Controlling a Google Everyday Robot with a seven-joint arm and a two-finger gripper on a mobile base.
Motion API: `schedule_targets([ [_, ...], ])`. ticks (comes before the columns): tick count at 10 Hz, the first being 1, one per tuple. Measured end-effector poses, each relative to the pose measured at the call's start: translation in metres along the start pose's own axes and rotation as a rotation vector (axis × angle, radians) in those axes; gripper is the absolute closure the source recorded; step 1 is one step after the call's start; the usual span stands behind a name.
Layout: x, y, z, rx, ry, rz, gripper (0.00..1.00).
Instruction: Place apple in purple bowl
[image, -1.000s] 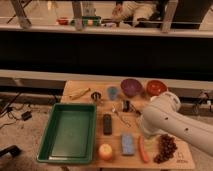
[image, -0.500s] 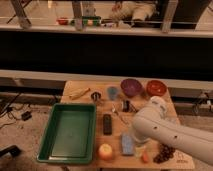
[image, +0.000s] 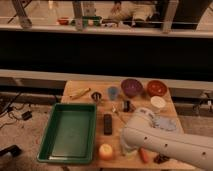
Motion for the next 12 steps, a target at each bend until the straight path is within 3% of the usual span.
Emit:
schedule_targets([
  [6,-0.022,0.008,0.02,-0.043,-0.005,0.027,0.2],
  [12,-0.041,0.018,0.025,-0.071,-0.031,-0.003,0.2],
])
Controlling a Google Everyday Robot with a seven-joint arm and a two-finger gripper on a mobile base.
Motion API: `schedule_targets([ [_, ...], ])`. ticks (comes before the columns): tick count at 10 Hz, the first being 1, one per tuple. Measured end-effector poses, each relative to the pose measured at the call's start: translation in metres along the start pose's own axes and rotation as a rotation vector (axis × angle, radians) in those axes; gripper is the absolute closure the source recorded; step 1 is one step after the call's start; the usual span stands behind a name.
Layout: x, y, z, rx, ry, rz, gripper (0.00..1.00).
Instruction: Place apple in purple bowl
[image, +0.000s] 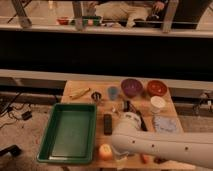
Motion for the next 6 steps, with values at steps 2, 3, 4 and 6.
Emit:
schedule_targets([
  [2,-0.0007,-0.0003,0.0001,0.0,0.0,-0.003,0.2],
  [3,-0.0005,-0.0002,0.0001,0.0,0.0,-0.002,0.2],
  [4,0.0001,0.0002,0.0003,0.0,-0.001,0.0,0.2],
  [6,-0.0087,0.0021,0.0057,-0.003,-0.003,-0.013,0.2],
])
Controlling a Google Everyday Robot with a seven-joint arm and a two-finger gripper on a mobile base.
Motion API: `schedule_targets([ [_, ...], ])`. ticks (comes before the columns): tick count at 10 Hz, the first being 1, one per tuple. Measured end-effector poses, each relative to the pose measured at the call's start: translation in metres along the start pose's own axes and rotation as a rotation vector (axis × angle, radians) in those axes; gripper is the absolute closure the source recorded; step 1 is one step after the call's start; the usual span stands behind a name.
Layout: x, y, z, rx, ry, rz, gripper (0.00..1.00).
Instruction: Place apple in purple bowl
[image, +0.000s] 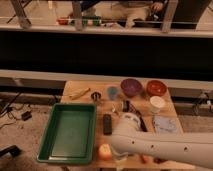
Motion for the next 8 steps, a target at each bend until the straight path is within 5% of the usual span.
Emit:
schedule_targets([
  [8,-0.034,-0.003,0.009,0.058,0.006,-0.079,0.2],
])
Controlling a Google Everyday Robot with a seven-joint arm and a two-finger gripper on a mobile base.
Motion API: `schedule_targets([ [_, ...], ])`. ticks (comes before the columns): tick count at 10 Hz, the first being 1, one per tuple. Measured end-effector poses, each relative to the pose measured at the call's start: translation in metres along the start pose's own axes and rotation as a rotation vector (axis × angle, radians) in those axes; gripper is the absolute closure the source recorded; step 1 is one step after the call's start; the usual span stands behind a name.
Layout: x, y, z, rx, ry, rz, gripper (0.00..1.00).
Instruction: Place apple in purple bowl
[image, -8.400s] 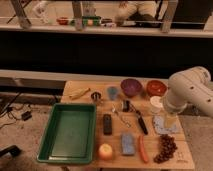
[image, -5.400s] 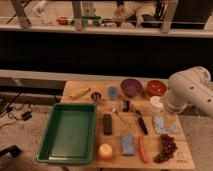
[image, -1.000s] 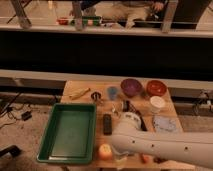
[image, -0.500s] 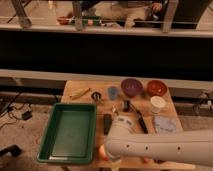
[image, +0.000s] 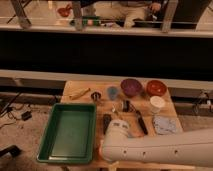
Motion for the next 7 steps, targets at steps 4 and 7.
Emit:
schedule_targets([
  [4,-0.019,-0.008,0.019,-0.008,0.004,-0.043,0.2],
  [7,-0.018,-0.02,0.031,-0.015,0.009,-0.037,0.2],
])
